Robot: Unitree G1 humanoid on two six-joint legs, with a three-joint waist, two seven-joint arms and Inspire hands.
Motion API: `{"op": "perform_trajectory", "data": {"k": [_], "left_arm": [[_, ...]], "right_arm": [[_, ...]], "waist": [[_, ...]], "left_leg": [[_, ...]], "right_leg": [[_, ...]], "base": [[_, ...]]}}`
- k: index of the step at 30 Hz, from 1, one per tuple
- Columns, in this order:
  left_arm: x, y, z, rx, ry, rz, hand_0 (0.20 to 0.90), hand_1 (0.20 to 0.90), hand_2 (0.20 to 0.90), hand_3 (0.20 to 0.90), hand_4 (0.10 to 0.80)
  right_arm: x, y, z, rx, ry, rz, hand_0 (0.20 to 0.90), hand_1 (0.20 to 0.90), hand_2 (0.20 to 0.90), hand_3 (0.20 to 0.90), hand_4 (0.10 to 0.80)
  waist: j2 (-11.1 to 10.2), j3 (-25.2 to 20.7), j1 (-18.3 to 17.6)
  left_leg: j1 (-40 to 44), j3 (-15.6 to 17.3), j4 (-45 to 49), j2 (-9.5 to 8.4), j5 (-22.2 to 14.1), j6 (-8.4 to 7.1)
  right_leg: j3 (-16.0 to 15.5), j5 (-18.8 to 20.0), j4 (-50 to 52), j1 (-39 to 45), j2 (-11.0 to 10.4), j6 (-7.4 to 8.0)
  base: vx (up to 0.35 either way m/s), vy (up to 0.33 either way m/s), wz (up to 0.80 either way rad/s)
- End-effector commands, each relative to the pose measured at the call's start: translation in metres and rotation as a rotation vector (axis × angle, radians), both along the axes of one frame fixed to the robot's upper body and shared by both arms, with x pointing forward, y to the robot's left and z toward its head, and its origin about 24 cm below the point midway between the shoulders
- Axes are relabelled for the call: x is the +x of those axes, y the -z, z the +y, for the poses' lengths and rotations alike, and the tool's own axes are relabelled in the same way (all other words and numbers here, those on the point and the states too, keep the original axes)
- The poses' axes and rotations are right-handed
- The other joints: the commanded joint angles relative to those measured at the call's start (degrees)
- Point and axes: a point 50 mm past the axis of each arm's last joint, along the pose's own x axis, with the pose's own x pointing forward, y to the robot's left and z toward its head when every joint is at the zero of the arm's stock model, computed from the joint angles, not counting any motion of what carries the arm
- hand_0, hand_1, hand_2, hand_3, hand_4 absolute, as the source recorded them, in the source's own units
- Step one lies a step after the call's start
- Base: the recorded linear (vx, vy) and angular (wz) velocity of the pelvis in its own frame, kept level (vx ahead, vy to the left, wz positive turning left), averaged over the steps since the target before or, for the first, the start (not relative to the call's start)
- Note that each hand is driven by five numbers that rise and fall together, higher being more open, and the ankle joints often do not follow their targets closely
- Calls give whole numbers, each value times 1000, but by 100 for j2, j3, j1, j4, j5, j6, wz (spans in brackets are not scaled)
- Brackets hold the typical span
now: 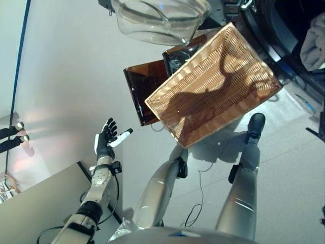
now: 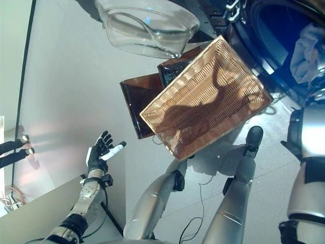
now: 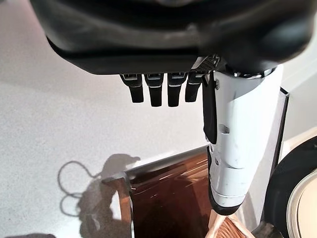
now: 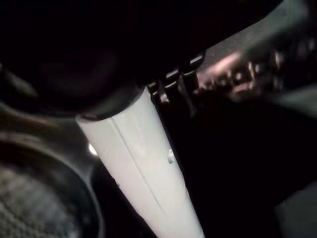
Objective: Pick up the clothes and place them into the washing machine
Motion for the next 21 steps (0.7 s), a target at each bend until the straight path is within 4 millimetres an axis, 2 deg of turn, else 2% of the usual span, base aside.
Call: {"op": "perform_trajectory", "data": {"k": [1, 2, 3, 7, 15, 16, 17, 19, 20, 21], "left_arm": [[-10, -4, 44, 89, -141, 0, 900, 900, 900, 900, 800], [-9, -2, 43, 92, -145, 10, 900, 900, 900, 900, 800], [-9, -2, 43, 93, -145, 10, 900, 900, 900, 900, 800], [-9, 1, 39, 105, -134, 24, 900, 900, 900, 900, 800], [-9, 0, 42, 118, -132, 27, 900, 900, 900, 900, 800], [-10, 0, 44, 128, -131, 29, 900, 900, 900, 900, 800], [-10, 0, 44, 128, -131, 29, 900, 900, 900, 900, 800], [-13, 1, 46, 130, -139, 38, 900, 900, 900, 900, 800], [-13, 1, 46, 130, -139, 38, 900, 900, 900, 900, 800], [-14, 3, 48, 135, -145, 50, 900, 900, 900, 900, 800]], "right_arm": [[-19, -28, -7, -318, 159, 53, 900, 900, 900, 900, 800], [-13, -13, -4, -355, 181, 114, 900, 900, 900, 900, 800], [-13, -12, -4, -354, 181, 115, 900, 900, 900, 900, 800], [-6, 27, -8, -349, 232, 223, 900, 900, 900, 900, 800], [6, 62, 1, -341, 190, 299, 900, 900, 900, 900, 800], [10, 73, 5, -336, 162, 323, 900, 900, 900, 900, 800], [10, 73, 5, -336, 162, 323, 900, 900, 900, 900, 800], [18, 97, 15, -318, 112, 365, 900, 900, 900, 900, 800], [18, 97, 15, -317, 112, 365, 900, 900, 900, 900, 800], [22, 117, 22, -305, 74, 406, 900, 900, 900, 900, 800]], "waist": [[139, -352, 418], [74, -337, 378], [69, -336, 378], [-112, -377, 340], [-246, -417, 314], [-255, -419, 305], [-256, -420, 306], [-285, -430, 294], [-286, -430, 294], [-309, -437, 271]], "left_leg": [[275, -271, -742, -3, 278, -407], [289, -261, -733, -25, 268, -399], [293, -262, -734, -26, 268, -399], [289, -260, -511, -93, 161, -349], [112, -247, 7, -214, -101, -288], [76, -229, 113, -227, -156, -273], [75, -229, 113, -227, -156, -273], [42, -213, 270, -260, -238, -254], [42, -213, 270, -260, -238, -254], [24, -207, 350, -274, -288, -241]], "right_leg": [[-1, -881, 522, -6, 537, -271], [-2, -825, 438, 112, 540, -270], [-3, -824, 433, 120, 539, -270], [-37, -755, 294, 348, 481, -258], [-23, -621, 192, 530, 276, -204], [-13, -608, 189, 551, 252, -204], [-13, -608, 189, 550, 252, -204], [2, -595, 175, 617, 212, -195], [2, -595, 175, 616, 212, -195], [4, -580, 165, 653, 190, -187]], "base": [[-6, 32, 7], [0, 0, 0], [-6, 19, -3], [-5, 28, 5], [-27, 56, 5], [-8, 51, 1], [-10, 92, 2], [0, 73, 3], [5, 76, 0], [6, 67, -2]]}}
